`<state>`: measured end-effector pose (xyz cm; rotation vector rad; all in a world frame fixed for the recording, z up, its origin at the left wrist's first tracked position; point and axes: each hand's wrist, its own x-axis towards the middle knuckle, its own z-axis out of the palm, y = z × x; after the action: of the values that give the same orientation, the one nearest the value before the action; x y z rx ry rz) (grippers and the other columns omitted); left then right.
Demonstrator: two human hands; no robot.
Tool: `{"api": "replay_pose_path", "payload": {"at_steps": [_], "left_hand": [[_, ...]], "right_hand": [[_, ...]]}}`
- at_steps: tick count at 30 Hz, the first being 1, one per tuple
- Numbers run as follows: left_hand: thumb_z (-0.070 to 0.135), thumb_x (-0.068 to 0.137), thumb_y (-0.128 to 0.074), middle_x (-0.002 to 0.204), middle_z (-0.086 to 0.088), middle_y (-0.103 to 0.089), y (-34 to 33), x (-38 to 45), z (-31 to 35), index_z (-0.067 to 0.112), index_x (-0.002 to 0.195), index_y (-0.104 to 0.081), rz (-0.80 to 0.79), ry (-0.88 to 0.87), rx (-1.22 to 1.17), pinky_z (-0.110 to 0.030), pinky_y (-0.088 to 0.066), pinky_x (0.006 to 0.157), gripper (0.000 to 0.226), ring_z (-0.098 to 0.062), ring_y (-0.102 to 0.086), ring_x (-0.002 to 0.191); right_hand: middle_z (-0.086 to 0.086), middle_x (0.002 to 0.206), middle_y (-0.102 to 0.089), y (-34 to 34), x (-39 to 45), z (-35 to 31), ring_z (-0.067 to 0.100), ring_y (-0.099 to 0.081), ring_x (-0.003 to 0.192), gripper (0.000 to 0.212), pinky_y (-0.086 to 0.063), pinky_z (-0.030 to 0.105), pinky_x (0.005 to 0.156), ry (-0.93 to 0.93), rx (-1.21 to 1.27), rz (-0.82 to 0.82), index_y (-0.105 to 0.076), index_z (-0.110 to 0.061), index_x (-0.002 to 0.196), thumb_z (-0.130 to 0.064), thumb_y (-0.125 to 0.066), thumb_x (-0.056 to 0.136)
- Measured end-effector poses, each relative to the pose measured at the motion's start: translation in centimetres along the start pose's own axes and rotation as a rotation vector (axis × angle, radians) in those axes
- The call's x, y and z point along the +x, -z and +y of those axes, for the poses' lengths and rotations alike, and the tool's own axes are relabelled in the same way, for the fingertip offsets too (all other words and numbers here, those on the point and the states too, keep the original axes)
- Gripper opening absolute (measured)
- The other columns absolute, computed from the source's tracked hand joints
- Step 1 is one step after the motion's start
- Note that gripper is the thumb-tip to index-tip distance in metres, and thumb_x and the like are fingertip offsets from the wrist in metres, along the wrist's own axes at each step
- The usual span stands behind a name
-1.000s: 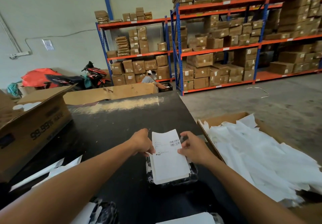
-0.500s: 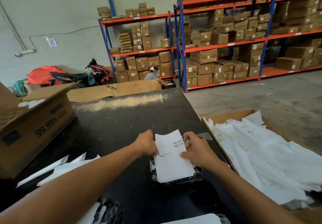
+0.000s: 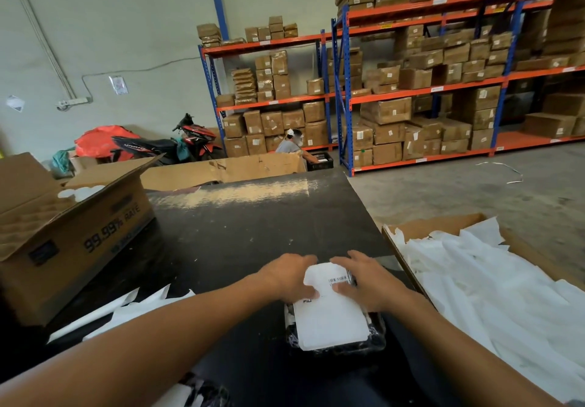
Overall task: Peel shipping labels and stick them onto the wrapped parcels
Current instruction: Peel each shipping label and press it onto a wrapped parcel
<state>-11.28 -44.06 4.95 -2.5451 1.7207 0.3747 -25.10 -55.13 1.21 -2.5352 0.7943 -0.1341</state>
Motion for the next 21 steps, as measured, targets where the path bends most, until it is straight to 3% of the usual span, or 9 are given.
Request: {"api": "replay_pose_path", "payload": {"at_steps": [3, 6, 14, 17, 21], "left_hand": [[0.056, 0.094, -0.04, 0.161, -0.009, -0.011, -0.7, 0.3, 0.0, 0.025, 0.153, -0.009, -0.255, -0.005, 0.098, -0.041, -0.018, 0.118, 0.074, -0.03, -0.017, 0.146], [0.065, 0.093, -0.028, 0.162, -0.002, 0.01, -1.1, 0.4, -0.9, 0.029, 0.152, 0.006, -0.326, 0.031, 0.156, -0.049, -0.007, 0.12, 0.077, -0.029, 0.0, 0.149], [0.073, 0.087, -0.034, 0.162, -0.008, 0.005, -0.3, 0.6, -2.0, 0.034, 0.151, 0.009, -0.371, 0.106, 0.082, -0.047, -0.01, 0.12, 0.087, -0.031, -0.008, 0.149], [0.073, 0.086, -0.033, 0.162, -0.007, 0.01, -0.2, 0.7, -2.0, 0.036, 0.15, 0.011, -0.384, 0.106, 0.084, -0.048, -0.01, 0.12, 0.086, -0.033, -0.007, 0.148], [0.073, 0.088, -0.028, 0.162, -0.01, 0.004, -0.3, 0.7, -2.7, 0.04, 0.15, 0.01, -0.381, 0.117, 0.111, -0.048, -0.011, 0.119, 0.079, -0.033, -0.011, 0.148]], "right_hand": [[0.004, 0.161, -0.005, -0.6, 0.8, 0.1, 0.03, -0.012, 0.146, 0.053, -0.023, 0.049, 0.116, -0.024, -0.08, -0.07, -0.028, -0.035, 0.146, -0.049, -0.039, 0.096], [0.004, 0.161, -0.004, -1.2, 1.1, 1.0, 0.032, -0.013, 0.146, 0.059, -0.022, 0.051, 0.116, -0.111, -0.045, -0.085, -0.021, -0.038, 0.147, -0.059, -0.032, 0.093], [0.001, 0.161, 0.002, -1.3, 1.8, 0.0, 0.03, -0.011, 0.147, 0.065, -0.024, 0.049, 0.116, -0.088, -0.01, -0.035, -0.019, -0.04, 0.147, -0.054, -0.047, 0.09], [0.0, 0.161, 0.003, -2.1, 1.6, 0.1, 0.029, -0.01, 0.147, 0.063, -0.021, 0.045, 0.116, -0.115, 0.038, -0.071, -0.023, -0.038, 0.146, -0.057, -0.044, 0.09], [0.002, 0.16, -0.011, -2.4, 1.4, 0.7, 0.025, -0.017, 0.146, 0.048, -0.02, 0.039, 0.117, -0.156, 0.205, 0.014, -0.036, -0.037, 0.141, -0.044, -0.045, 0.095]]}}
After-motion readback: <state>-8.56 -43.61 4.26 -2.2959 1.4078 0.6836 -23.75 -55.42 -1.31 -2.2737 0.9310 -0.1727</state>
